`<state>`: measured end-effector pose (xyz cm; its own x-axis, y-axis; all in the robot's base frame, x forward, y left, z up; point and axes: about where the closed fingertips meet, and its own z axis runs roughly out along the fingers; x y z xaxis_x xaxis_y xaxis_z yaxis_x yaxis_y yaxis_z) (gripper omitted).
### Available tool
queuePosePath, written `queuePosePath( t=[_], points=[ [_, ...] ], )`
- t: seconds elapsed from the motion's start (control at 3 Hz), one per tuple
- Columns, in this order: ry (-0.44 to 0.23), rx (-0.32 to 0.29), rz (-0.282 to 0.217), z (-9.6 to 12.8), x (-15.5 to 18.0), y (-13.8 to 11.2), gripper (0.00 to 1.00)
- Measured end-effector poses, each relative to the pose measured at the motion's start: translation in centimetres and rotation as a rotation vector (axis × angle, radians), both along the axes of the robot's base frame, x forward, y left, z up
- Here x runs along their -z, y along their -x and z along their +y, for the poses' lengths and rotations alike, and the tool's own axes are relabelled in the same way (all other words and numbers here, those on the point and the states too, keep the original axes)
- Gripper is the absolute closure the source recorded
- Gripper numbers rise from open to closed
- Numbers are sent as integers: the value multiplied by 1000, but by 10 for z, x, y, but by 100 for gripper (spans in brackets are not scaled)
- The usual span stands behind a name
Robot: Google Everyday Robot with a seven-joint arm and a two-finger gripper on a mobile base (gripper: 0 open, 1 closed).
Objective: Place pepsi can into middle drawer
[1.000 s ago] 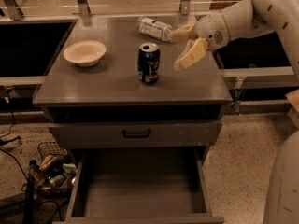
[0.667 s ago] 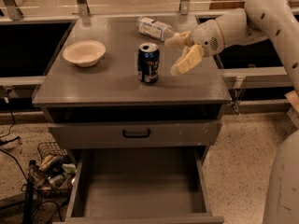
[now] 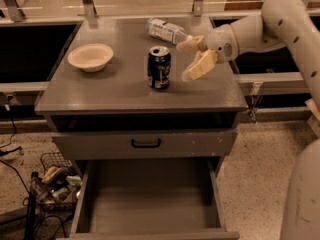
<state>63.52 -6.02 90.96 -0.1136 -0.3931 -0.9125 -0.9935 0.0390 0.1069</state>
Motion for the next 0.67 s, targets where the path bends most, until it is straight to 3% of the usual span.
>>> queuePosePath(
  t=[0.33, 0.67],
  points=[
    [-47, -2, -3, 12, 4, -11, 0],
    [-86, -37, -13, 43, 2, -22, 0]
  ],
)
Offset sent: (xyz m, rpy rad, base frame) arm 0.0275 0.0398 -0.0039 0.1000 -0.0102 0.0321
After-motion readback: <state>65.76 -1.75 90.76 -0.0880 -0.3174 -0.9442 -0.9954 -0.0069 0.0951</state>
